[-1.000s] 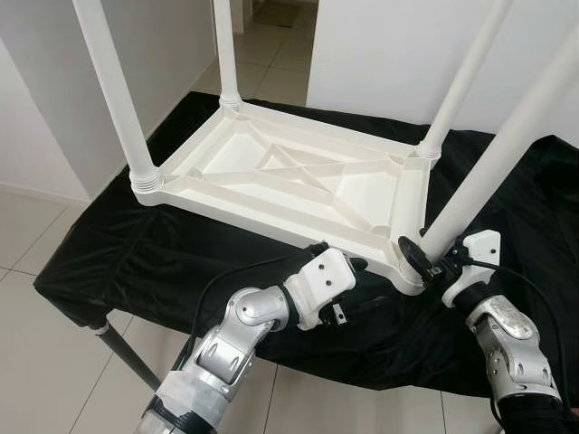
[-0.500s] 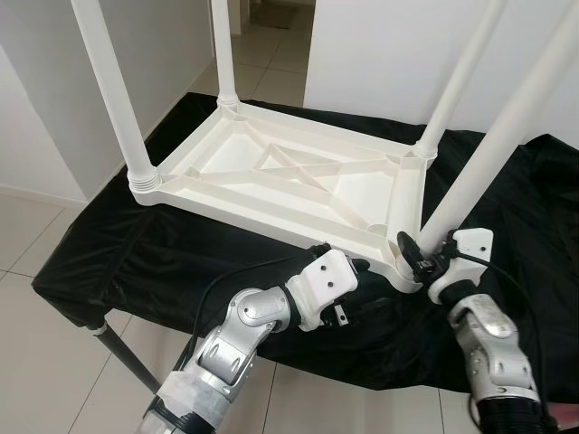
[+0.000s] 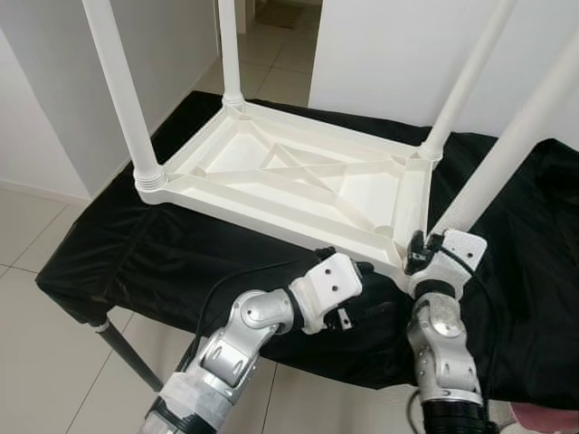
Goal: Building children table
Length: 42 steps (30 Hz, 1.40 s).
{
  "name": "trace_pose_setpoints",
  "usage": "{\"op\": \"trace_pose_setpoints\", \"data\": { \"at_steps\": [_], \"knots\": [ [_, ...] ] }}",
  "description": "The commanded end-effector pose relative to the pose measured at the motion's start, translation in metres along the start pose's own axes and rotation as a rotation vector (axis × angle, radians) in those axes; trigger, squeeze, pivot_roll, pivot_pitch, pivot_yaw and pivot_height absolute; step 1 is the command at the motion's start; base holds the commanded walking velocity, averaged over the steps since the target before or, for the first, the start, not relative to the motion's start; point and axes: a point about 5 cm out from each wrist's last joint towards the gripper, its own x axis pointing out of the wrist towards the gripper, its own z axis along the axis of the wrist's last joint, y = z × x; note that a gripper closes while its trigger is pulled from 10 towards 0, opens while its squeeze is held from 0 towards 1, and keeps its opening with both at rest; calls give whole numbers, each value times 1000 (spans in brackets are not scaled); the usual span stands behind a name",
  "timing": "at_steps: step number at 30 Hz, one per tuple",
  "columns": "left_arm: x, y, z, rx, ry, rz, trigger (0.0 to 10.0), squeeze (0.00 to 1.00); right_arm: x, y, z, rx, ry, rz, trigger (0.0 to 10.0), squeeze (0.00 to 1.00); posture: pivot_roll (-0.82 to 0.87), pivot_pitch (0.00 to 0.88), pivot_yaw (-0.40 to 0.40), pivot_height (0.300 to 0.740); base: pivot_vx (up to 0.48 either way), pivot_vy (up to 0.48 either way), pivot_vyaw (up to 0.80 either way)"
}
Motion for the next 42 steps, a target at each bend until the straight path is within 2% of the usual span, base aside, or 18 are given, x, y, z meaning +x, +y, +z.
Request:
{"op": "trace_pose_setpoints", "data": {
  "at_steps": [1, 7, 8, 9, 10, 17, 21, 24, 26, 28, 29, 31, 32, 34, 37, 40, 41, 42],
  "knots": [
    [2, 0, -3, -3, 8, 36, 10000, 0, -5, 2, -12, 25, 73, -2, 10000, 0, -77, 0, -47, 740, 0, 0, 0],
    [2, 2, -3, 1, 9, 40, 10000, 0, -3, 0, -10, 20, 72, 42, 10000, 0, -78, 0, -53, 740, 0, 0, 0],
    [2, 2, -3, 1, 8, 41, 10000, 0, -4, 0, -9, 20, 68, 41, 10000, 43, -78, 0, -53, 740, 0, 0, 0],
    [2, 2, -3, 1, 8, 41, 10000, 0, -4, 0, -9, 20, 68, 41, 10000, 43, -78, 0, -53, 740, 0, 0, 0],
    [2, 2, -3, 2, 8, 41, 10000, 0, -4, 0, -8, 23, 61, 41, 10000, 1000, -77, 0, -55, 740, 0, 0, 0],
    [1, 1, -3, -1, 8, 41, 10000, 0, -6, 0, -5, 20, 31, 61, 10000, 1000, -74, 0, -57, 740, 0, 0, 0],
    [0, 0, -4, 0, 10, 43, 10000, 0, -8, -6, -4, 5, 10, 77, 10000, 1000, -71, 0, -58, 740, 0, 0, 0],
    [-1, 0, -4, 0, 13, 43, 10000, 0, -8, -17, -3, -2, -13, 123, 10000, 1000, -73, 0, -53, 740, 0, 0, 0],
    [-1, 0, -4, 0, 13, 43, 10000, 0, -8, -17, -3, -2, -13, 123, 10000, 1000, -73, 0, -53, 740, 0, 0, 0],
    [-1, 1, -4, 0, 13, 41, 10000, 0, -6, -24, -1, -12, -43, 215, 10000, 1000, -80, 0, -44, 740, 0, 0, 0],
    [-1, 1, -4, 2, 13, 39, 10000, 0, -4, -27, -1, -4, -42, 279, 10000, 106, -81, 0, -41, 740, 0, 0, 0],
    [-1, 2, -4, 3, 14, 38, 10000, 0, -4, -28, -2, 4, -39, 321, 10000, 106, -81, 0, -41, 740, 0, 0, 0],
    [-1, 3, -4, 3, 13, 38, 10000, 0, -3, -29, -1, -3, -50, 368, 10000, 0, -83, 0, -34, 740, 0, 0, 0],
    [-1, 3, -3, 4, 12, 37, 10000, 0, -2, -29, 0, -6, -57, 422, 10000, 0, -86, 0, -28, 740, 0, 0, 0],
    [0, 3, -1, 5, 7, 31, 10000, 0, 4, -31, 2, -33, -56, 567, 10000, 0, -93, 0, -23, 740, 0, 0, 0],
    [1, 2, -1, 4, 5, 28, 10000, 0, 6, -31, 3, -34, -49, 617, 10000, 0, -98, 0, -21, 740, 0, 0, 0],
    [1, 2, -1, 4, 4, 27, 10000, 0, 8, -31, 4, -40, -49, 655, 8941, 0, -98, 0, -21, 740, 0, 0, 0],
    [1, 2, -1, 4, 4, 27, 10000, 0, 8, -31, 4, -40, -49, 655, 8941, 0, -98, 0, -21, 740, 0, 0, 0]
  ]
}}
